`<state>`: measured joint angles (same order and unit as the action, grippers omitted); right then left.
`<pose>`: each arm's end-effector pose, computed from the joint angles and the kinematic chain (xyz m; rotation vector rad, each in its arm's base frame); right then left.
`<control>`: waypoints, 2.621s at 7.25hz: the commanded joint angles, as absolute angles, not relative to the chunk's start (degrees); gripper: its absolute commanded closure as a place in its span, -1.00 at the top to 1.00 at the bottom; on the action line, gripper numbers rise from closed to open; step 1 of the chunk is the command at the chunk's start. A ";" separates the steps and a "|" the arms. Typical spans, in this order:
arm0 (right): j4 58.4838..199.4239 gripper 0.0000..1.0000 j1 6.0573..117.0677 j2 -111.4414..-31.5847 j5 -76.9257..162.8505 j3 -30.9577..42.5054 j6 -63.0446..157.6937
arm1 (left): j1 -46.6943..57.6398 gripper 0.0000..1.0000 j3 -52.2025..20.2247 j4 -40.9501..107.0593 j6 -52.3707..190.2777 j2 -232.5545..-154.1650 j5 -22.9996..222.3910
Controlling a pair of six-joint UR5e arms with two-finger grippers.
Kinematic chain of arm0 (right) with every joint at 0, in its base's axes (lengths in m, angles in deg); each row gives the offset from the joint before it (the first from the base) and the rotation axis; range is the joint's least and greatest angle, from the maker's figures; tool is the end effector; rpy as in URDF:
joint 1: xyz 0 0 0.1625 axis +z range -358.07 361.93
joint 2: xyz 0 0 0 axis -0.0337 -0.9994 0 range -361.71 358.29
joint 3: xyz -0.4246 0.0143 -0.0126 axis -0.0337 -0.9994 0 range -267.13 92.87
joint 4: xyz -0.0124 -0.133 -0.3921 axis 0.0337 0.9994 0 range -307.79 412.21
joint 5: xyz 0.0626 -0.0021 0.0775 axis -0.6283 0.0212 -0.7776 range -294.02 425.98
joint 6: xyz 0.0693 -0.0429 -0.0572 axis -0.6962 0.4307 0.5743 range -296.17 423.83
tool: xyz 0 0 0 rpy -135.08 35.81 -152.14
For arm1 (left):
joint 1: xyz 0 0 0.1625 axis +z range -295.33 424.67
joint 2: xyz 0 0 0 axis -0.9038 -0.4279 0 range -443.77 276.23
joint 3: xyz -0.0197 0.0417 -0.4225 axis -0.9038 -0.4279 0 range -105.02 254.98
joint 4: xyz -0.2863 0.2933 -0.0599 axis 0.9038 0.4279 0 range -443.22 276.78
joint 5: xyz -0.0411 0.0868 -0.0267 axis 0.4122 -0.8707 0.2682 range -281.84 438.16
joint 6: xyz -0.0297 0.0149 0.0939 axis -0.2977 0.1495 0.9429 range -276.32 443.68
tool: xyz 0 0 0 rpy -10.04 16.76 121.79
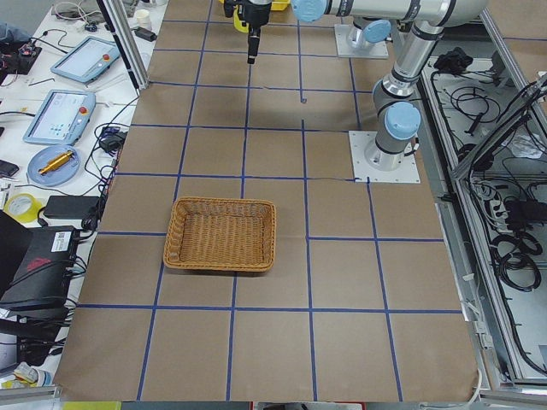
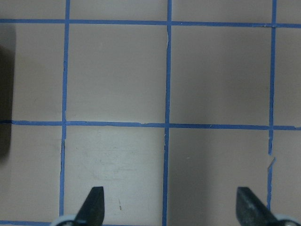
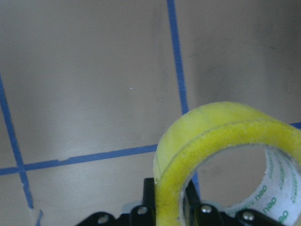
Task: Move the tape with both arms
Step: 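Carry the tape roll to the table center and set it down, then open and raise the right gripper while the left gripper reaches toward the tape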
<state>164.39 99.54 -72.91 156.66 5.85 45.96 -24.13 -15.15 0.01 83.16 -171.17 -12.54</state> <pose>0.2106 -0.5786 0.3205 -0.2800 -3.1192 0.0148 -0.1218 -0.4896 0.5216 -0.0486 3.1179 -0.2514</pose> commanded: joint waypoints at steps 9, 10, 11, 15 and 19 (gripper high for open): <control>173.76 1.00 114.43 -59.78 150.97 -2.58 20.40 | -24.19 1.00 -15.55 0.10 83.42 -171.92 -12.54; 172.63 1.00 113.21 -63.19 153.15 -1.80 21.19 | -24.19 1.00 -15.55 0.01 83.33 -172.18 -12.45; 167.14 1.00 110.33 -66.36 154.04 -2.23 25.29 | -24.71 1.00 -15.81 0.18 82.90 -172.71 -12.28; 150.34 1.00 93.11 -80.08 155.45 -1.18 53.92 | -34.35 1.00 -24.92 -17.67 72.76 -180.77 -11.66; 142.82 1.00 90.96 -85.81 158.62 -1.52 57.76 | -39.65 1.00 -26.36 -33.76 66.64 -196.40 -6.51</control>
<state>143.60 91.14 -85.27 158.69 -1.27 57.47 -38.84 -26.31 -27.49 67.34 -191.58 -9.58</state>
